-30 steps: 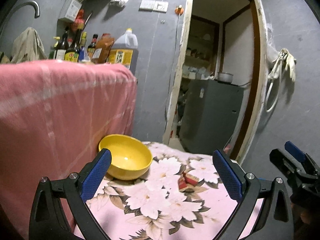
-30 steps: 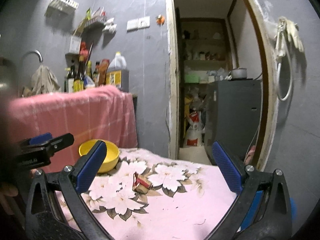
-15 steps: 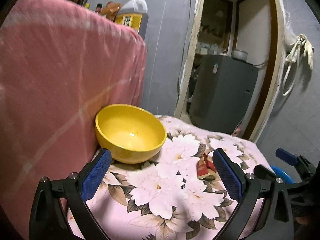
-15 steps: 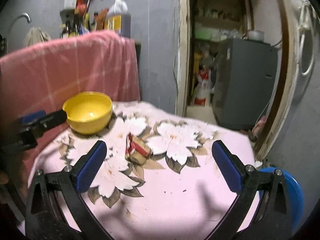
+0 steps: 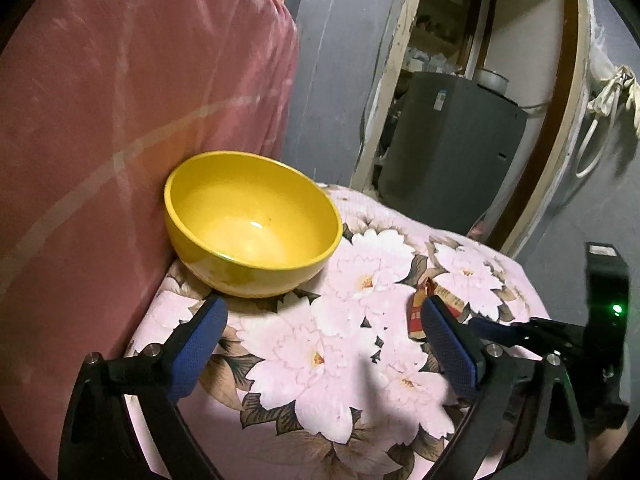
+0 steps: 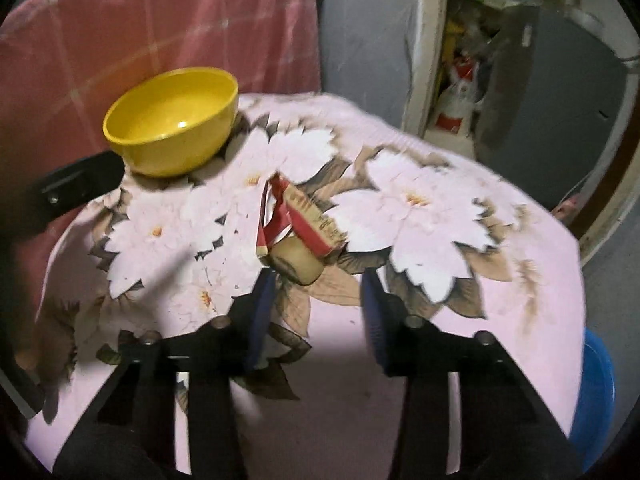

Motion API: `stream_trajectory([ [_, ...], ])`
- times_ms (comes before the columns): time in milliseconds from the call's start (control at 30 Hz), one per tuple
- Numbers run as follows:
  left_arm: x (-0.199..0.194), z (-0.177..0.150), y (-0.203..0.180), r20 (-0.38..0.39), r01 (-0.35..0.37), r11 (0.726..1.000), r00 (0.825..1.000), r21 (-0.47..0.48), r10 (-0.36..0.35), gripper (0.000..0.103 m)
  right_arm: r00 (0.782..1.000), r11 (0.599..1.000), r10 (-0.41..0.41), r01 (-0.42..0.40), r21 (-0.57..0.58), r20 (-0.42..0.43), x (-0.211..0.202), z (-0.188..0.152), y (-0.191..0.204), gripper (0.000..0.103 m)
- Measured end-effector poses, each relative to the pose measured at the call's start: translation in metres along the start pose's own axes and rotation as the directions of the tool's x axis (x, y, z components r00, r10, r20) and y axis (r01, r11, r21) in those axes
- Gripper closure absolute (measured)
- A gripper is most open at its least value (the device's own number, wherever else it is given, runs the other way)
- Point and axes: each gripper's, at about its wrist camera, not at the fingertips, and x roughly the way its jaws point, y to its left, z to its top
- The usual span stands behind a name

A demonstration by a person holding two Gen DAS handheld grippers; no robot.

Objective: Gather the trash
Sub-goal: 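Grasp the red wrapper with the left tool while the right tool grasps the tan nut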

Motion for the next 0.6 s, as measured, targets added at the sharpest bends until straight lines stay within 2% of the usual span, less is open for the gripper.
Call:
stream_trajectory([
  [100, 0.004, -0.001, 0.000, -0.024, 0.011, 1.000, 1.000, -0.001, -0.011, 0.018, 0.998, 0.999, 0.046, -0.046, -0.002, -0.044, 0.010, 0.004, 0.001, 0.057],
  [267, 0.007, -0.001, -0.002, -0.044, 0.028, 1.000, 0.999, -0.010, -0.029, 0.022, 0.998, 0.998, 0.027, -0.031, -0.063, -0.051, 0.016, 0.013, 0.006, 0.061],
  [367, 0.010, 0.000, -0.004, -0.060, 0.041, 0.999, 0.997, -0.009, -0.042, 0.027, 0.997, 0.996, 0.047, -0.051, -0.070, -0.053, 0.017, 0.014, 0.005, 0.066],
  [433, 0.012, -0.001, -0.007, -0.075, 0.051, 0.999, 0.996, -0.008, -0.051, 0.028, 0.997, 0.995, 0.048, -0.052, -0.085, -0.053, 0.014, 0.011, 0.006, 0.071],
  [600, 0.020, -0.003, -0.015, -0.117, 0.090, 0.996, 0.989, -0.001, -0.090, 0.029, 0.996, 0.995, 0.059, -0.064, -0.081, -0.063, 0.004, 0.000, -0.001, 0.072],
])
